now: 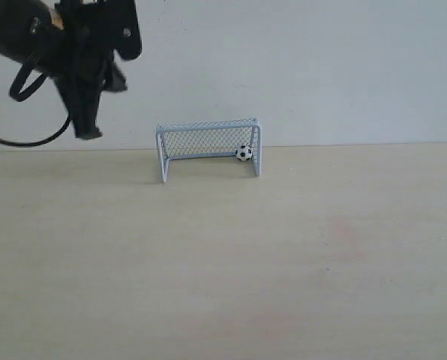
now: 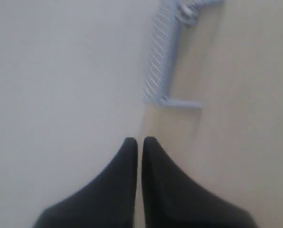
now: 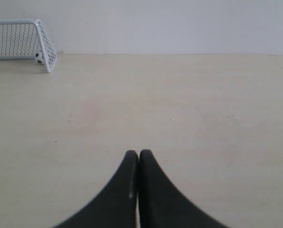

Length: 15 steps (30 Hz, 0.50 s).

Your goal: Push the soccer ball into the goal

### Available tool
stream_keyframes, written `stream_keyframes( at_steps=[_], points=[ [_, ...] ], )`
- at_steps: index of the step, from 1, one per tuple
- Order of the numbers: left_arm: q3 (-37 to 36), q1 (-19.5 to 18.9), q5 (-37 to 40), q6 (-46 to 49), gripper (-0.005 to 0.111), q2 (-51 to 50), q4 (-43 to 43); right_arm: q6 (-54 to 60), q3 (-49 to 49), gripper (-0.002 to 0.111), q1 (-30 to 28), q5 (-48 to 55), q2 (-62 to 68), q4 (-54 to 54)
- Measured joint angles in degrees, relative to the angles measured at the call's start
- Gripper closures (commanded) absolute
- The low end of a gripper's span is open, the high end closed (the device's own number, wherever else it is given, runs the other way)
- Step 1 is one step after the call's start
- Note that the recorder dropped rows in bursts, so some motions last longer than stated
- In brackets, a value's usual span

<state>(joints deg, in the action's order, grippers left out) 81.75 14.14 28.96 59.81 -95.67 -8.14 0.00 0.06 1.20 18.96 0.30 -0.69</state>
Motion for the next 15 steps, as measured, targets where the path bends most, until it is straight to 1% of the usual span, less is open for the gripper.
stream_keyframes(
  at_steps=[1, 4, 5, 7, 11, 15],
  points=[
    [-1.0, -1.0, 6.4, -1.9, 0.102, 0.0, -2.4, 0.0, 0.0, 0.108, 0.0, 0.0, 0.0, 0.0],
    [-3.3, -2.8, 14.6, -6.4, 0.102, 0.0, -6.0, 0.0, 0.0, 0.108, 0.0, 0.0, 0.0, 0.0],
    [-5.2, -3.8, 17.8, -9.8, 0.102, 0.0, -7.2, 0.0, 0.0, 0.108, 0.0, 0.0, 0.0, 0.0],
    [-7.9, -5.5, 20.3, -14.7, 0.102, 0.0, -8.6, 0.0, 0.0, 0.108, 0.0, 0.0, 0.0, 0.0],
    [-12.1, -6.9, 21.7, -21.1, 0.102, 1.4, -13.3, 0.0, 0.0, 0.108, 0.0, 0.0, 0.0, 0.0],
    [-16.0, -8.5, 21.7, -31.3, 0.102, 5.2, -23.5, 0.0, 0.0, 0.108, 0.0, 0.0, 0.0, 0.0]
  ],
)
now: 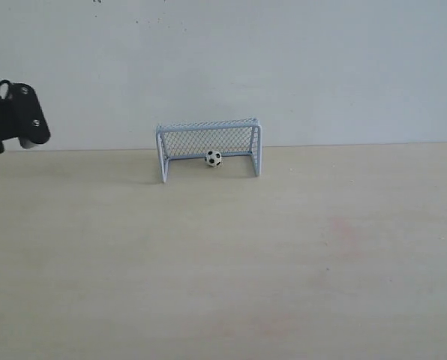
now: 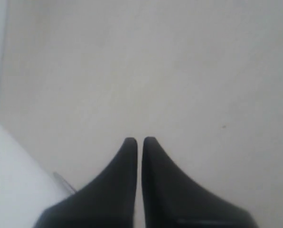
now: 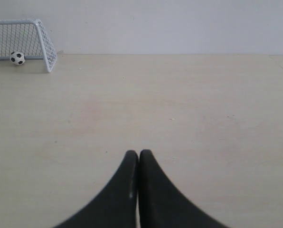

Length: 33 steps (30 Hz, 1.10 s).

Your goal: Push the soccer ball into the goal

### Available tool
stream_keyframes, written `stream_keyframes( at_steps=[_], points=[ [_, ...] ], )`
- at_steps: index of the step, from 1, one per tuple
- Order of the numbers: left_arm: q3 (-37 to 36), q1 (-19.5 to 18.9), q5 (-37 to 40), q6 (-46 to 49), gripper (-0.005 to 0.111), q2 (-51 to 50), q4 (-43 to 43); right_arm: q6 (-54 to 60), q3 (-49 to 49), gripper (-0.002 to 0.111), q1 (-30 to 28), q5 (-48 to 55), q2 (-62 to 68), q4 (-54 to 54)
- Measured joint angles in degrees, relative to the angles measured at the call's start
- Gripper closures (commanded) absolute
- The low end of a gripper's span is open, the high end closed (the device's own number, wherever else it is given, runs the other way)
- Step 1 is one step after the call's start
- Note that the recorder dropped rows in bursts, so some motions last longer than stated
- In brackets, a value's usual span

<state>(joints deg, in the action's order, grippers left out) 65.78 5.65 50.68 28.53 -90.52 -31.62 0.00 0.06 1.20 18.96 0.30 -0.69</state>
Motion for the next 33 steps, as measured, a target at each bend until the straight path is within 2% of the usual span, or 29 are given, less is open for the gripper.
stream_keyframes(
  at_steps=[3, 8, 13, 21, 24, 33],
  points=[
    [-2.3, -1.1, -1.4, -6.1, 0.102, 4.0, -4.9, 0.0, 0.0, 0.108, 0.0, 0.0, 0.0, 0.0],
    [-5.3, -1.6, -6.2, -9.6, 0.102, 12.4, -5.2, 0.0, 0.0, 0.108, 0.0, 0.0, 0.0, 0.0],
    [-9.3, -1.7, -11.5, -10.1, 0.102, 20.7, 6.0, 0.0, 0.0, 0.108, 0.0, 0.0, 0.0, 0.0],
    [-20.1, -1.7, -20.2, -10.3, 0.102, 30.4, 24.4, 0.0, 0.0, 0.108, 0.0, 0.0, 0.0, 0.0],
    [-21.7, -1.7, -20.5, -10.4, 0.102, 33.5, 26.8, 0.0, 0.0, 0.108, 0.0, 0.0, 0.0, 0.0],
    [-22.0, -1.7, -23.2, -10.4, 0.102, 36.8, 26.9, 0.0, 0.0, 0.108, 0.0, 0.0, 0.0, 0.0]
  ],
)
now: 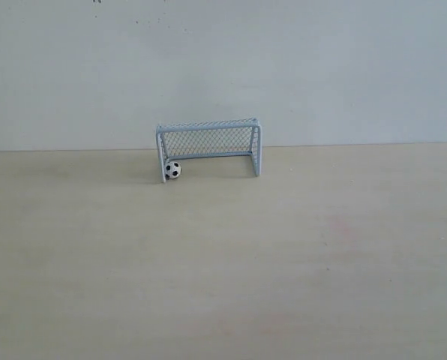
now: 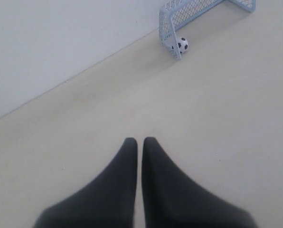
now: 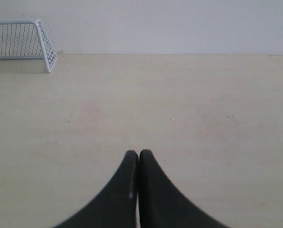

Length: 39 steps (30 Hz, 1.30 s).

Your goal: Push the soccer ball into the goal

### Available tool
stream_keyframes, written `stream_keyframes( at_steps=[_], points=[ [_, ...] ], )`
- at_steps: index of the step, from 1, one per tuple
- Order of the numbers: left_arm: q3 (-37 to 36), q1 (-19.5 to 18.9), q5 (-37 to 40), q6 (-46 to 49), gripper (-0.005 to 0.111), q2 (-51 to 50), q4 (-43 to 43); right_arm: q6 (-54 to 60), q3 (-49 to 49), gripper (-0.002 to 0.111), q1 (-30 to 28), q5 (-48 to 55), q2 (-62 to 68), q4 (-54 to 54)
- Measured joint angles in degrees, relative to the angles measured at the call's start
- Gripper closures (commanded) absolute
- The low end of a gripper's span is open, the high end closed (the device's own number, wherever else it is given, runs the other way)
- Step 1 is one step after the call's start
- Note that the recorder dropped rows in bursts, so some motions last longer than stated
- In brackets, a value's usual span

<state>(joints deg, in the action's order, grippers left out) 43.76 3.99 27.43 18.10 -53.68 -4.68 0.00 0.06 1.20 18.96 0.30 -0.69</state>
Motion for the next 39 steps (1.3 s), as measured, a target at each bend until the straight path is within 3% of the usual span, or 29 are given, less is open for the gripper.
stream_keyframes(
  at_steps=[14, 20, 24, 29, 39],
  points=[
    [0.0, 0.0, -1.4, 0.0, 0.102, 3.5, -0.2, 0.0, 0.0, 0.108, 0.0, 0.0, 0.0, 0.0],
    [-0.1, 0.0, -2.0, -0.1, 0.102, 12.0, -0.8, 0.0, 0.0, 0.108, 0.0, 0.0, 0.0, 0.0],
    [-1.7, 0.0, -2.3, -5.9, 0.102, 19.5, -0.8, 0.0, 0.0, 0.108, 0.0, 0.0, 0.0, 0.0],
    [-8.1, -1.8, -3.8, -21.7, 0.102, 29.2, -0.8, 0.0, 0.0, 0.108, 0.0, 0.0, 0.0, 0.0],
    [-27.9, -2.8, -11.3, -25.9, 0.102, 41.2, -0.7, 0.0, 0.0, 0.108, 0.0, 0.0, 0.0, 0.0]
  ],
)
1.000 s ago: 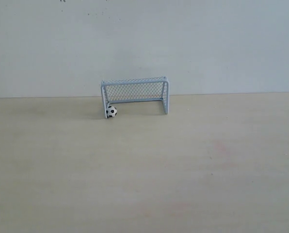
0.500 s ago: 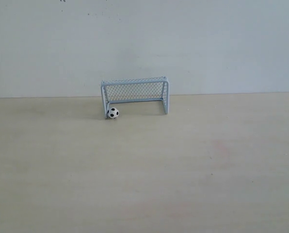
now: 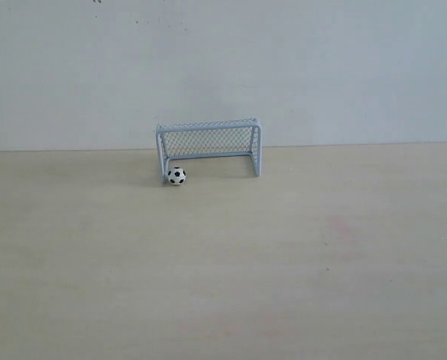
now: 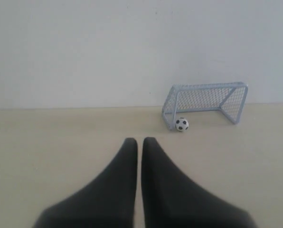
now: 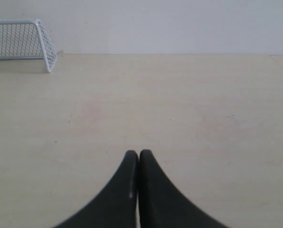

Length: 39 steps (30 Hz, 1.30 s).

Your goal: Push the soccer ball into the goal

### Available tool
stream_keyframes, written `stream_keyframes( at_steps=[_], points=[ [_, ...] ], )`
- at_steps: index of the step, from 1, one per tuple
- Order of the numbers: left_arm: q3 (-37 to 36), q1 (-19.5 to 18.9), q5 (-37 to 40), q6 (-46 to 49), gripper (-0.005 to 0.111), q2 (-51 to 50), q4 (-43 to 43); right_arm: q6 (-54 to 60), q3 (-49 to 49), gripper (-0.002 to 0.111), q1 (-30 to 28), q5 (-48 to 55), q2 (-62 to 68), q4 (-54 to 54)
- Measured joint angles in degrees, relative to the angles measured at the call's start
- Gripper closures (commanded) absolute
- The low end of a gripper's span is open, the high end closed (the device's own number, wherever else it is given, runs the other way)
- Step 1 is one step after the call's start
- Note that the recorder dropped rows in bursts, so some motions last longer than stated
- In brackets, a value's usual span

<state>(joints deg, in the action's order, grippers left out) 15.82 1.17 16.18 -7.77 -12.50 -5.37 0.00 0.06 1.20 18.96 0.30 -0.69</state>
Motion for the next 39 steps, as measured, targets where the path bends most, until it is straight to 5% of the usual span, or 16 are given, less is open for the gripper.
stream_keyframes(
  at_steps=[11, 22, 39],
  points=[
    [-15.3, 0.0, -13.8, -9.5, 0.102, 0.2, 0.0, 0.0, 0.0, 0.108, 0.0, 0.0, 0.0, 0.0],
    [-15.6, 0.0, -2.0, -12.2, 0.102, 11.7, -0.4, 0.0, 0.0, 0.108, 0.0, 0.0, 0.0, 0.0],
    [-15.6, 0.0, 1.4, -9.2, 0.102, 12.3, -1.0, 0.0, 0.0, 0.108, 0.0, 0.0, 0.0, 0.0]
  ],
)
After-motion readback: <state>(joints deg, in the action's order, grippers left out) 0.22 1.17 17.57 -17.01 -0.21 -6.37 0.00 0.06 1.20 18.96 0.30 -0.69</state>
